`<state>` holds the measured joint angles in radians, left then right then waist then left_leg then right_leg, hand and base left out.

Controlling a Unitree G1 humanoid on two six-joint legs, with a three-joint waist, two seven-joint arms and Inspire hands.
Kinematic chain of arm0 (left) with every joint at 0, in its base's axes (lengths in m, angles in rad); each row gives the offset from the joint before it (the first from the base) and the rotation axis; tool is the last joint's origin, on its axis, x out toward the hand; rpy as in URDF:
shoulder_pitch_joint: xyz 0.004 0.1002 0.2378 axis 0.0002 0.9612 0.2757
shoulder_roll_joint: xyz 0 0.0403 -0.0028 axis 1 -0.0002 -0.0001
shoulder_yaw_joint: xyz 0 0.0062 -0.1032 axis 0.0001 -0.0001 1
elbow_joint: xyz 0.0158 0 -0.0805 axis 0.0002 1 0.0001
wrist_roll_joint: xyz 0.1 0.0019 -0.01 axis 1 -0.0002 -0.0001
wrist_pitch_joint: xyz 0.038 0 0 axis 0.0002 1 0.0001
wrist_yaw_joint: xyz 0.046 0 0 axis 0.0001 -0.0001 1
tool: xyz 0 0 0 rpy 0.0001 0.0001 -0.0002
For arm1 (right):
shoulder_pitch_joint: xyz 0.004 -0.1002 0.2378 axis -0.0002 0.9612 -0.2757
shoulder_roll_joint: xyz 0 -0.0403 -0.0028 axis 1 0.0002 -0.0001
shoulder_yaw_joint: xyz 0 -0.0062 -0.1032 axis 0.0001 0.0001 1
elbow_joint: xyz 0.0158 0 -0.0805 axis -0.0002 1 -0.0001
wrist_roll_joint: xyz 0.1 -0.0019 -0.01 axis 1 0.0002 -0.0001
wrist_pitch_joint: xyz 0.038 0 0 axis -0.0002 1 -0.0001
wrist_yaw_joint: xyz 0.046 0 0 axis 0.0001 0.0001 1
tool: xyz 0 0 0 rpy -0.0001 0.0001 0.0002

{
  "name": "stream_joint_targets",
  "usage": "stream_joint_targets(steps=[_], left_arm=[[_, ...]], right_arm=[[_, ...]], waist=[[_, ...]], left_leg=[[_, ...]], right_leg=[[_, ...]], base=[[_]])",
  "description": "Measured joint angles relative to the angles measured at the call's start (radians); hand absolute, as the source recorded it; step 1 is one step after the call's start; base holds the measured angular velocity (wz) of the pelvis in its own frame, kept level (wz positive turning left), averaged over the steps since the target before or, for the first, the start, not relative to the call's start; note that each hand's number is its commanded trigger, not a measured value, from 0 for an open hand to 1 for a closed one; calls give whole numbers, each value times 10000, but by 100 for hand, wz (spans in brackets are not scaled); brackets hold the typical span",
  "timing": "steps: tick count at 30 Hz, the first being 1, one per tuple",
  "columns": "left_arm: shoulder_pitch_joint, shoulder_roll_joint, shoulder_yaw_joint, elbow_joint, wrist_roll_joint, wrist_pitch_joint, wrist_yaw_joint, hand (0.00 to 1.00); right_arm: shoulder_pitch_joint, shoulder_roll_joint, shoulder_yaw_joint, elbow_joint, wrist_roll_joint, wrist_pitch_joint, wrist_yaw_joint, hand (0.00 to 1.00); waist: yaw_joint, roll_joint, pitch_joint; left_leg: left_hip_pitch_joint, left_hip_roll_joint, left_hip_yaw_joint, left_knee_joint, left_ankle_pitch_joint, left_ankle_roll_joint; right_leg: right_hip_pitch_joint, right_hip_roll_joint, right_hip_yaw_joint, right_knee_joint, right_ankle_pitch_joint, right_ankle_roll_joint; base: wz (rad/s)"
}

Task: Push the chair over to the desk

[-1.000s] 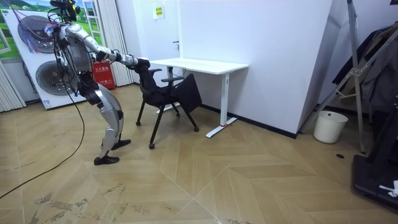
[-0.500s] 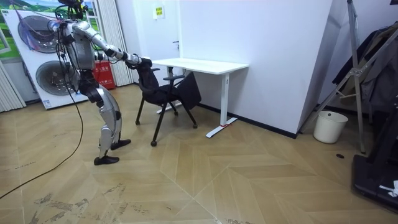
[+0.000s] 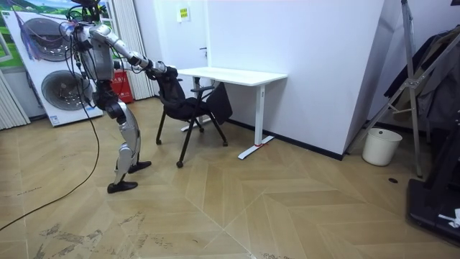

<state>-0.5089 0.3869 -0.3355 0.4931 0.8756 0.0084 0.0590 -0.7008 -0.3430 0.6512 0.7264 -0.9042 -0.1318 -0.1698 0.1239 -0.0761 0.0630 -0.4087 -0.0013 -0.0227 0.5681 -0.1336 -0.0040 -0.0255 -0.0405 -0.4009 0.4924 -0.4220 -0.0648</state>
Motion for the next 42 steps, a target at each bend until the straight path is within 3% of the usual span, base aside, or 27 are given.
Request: stream_joint_targets(steps=[1, 4, 5, 6, 9, 12, 13, 14, 15, 16, 17, 18, 22, 23, 25, 26, 27, 31, 32, 33, 37, 42], left_arm=[[-2, -69, 8, 96, 1, 22, 55, 100], [22, -345, -36, 443, -5, 81, 191, 100], [148, -455, -84, 500, -14, 119, 187, 100], [370, -463, -184, 470, -63, 137, 187, 100], [644, -455, -337, 443, -217, 159, 190, 100], [689, -455, -337, 441, -224, 182, 230, 100], [710, -428, -281, 398, -232, 198, 248, 100], [748, -461, -260, 363, -296, 170, 267, 100], [787, -482, -259, 257, -319, 135, 299, 100], [814, -482, -260, 190, -335, 148, 303, 100], [856, -461, -276, 105, -391, 150, 311, 100], [855, -428, -304, 44, -389, 157, 316, 100], [859, -399, -327, -32, -385, 205, 319, 100], [862, -388, -337, -75, -376, 216, 326, 100], [863, -373, -390, -101, -370, 267, 364, 100], [876, -372, -396, -138, -352, 301, 377, 94], [929, -357, -381, -285, -292, 380, 372, 100], [1082, -457, -196, -509, -15, 504, 381, 100], [1082, -539, -180, -539, 47, 577, 381, 85], [1082, -621, -167, -572, 146, 646, 381, 0], [1142, -822, -172, -699, 315, 763, 366, 0], [1151, -1144, -137, -1043, 289, 703, 130, 0]], right_arm=[[4, -3, -10, 26, -24, -1, 5, 100], [64, -35, -14, 80, -173, -29, 64, 100], [195, -32, -15, 80, -239, -70, 163, 100], [401, 2, -17, 78, -268, -93, 270, 100], [763, 14, -68, -75, -270, -137, 479, 100], [798, 42, -68, -222, -380, -15, 494, 100], [807, -33, -53, -324, -380, -25, 495, 100], [883, -161, -54, -506, -379, -62, 505, 100], [998, -345, -65, -790, -352, -68, 523, 100], [1027, -403, -65, -875, -323, -68, 523, 100], [1065, -464, -63, -975, -304, -57, 517, 100], [1076, -431, -66, -1000, -318, 19, 485, 100], [1158, -451, -76, -1067, -347, 73, 392, 100], [1169, -471, -75, -1120, -339, 113, 387, 0], [1170, -474, -73, -1127, -339, 127, 384, 0], [1186, -474, -75, -1133, -340, 138, 340, 0], [1215, -473, -86, -1221, -331, 211, 305, 0], [1259, -311, -511, -1279, 78, 479, 661, 0], [1335, -139, -819, -1278, 426, 643, 823, 0], [1400, -15, -1025, -1278, 701, 769, 918, 0], [1458, 31, -1381, -1278, 1341, 1085, 1095, 0], [1529, 30, -1665, -1279, 1958, 1109, 1185, 0]], waist=[[-37, 17, -4], [-122, 122, -13], [-202, 175, -8], [-162, 224, -5], [-151, 383, -95], [-86, 386, -93], [-1, 422, -69], [-66, 431, -90], [-70, 420, -109], [-65, 438, -120], [27, 514, -159], [85, 430, -146], [113, 417, -166], [97, 417, -166], [103, 401, -177], [54, 374, -196], [4, 331, -238], [-77, 283, -286], [-98, 284, -288], [-97, 283, -291], [-78, 276, -369], [-78, 269, -445]], left_leg=[[-23, -89, -128, -8, 96, -158], [-271, -123, -108, 432, 524, -851], [-585, 11, -46, 1712, 537, -818], [-755, 268, 155, 3156, 538, -544], [-853, 534, 215, 3994, 657, -339], [-840, 583, 318, 3896, 732, -215], [-911, 519, 496, 3774, 548, -99], [-828, 245, 530, 2917, 399, 85], [-591, -19, 639, 1553, 449, 56], [-453, -136, 673, 884, 554, -23], [-167, -147, 751, -24, 754, 276], [-26, -167, 828, -163, 794, 468], [39, -284, 781, -276, 791, 531], [54, -319, 772, -373, 815, 572], [125, -371, 794, -622, 929, 636], [159, -440, 781, -805, 1026, 672], [154, -478, 790, -939, 1104, 692], [88, -460, 814, -945, 1125, 720], [70, -446, 821, -946, 1133, 733], [59, -428, 852, -962, 1145, 754], [4, -409, 934, -1032, 1194, 826], [26, -444, 1048, -1333, 1371, 947]], right_leg=[[9, 68, 299, -116, -73, -134], [63, -202, 65, -33, -214, -246], [262, -246, -117, 134, -352, -310], [563, -200, -106, 359, -582, -338], [1021, 72, -102, 482, -839, -344], [954, 99, 58, 519, -806, -414], [901, 124, 347, 682, -769, -478], [831, 153, 642, 746, -769, -481], [686, 159, 1039, 836, -771, -477], [653, 163, 1132, 836, -771, -476], [603, 201, 1265, 820, -789, -444], [567, 160, 1338, 695, -801, -395], [604, 112, 1501, 411, -707, -224], [588, 84, 1500, 353, -685, -181], [589, 48, 1526, 207, -619, -111], [576, 14, 1524, 133, -582, -61], [507, -22, 1526, 111, -537, -48], [424, -26, 1545, 80, -478, -13], [394, -26, 1548, 80, -458, -6], [362, -26, 1573, 86, -440, 12], [232, -35, 1651, 97, -379, 81], [76, -84, 1816, 96, -284, 192]], base=[[13], [13], [15], [14], [10], [-6], [16], [21], [18], [-24], [-36], [-34], [-12], [0], [0], [4], [0], [-1], [-7], [-8], [-7], [-4]])
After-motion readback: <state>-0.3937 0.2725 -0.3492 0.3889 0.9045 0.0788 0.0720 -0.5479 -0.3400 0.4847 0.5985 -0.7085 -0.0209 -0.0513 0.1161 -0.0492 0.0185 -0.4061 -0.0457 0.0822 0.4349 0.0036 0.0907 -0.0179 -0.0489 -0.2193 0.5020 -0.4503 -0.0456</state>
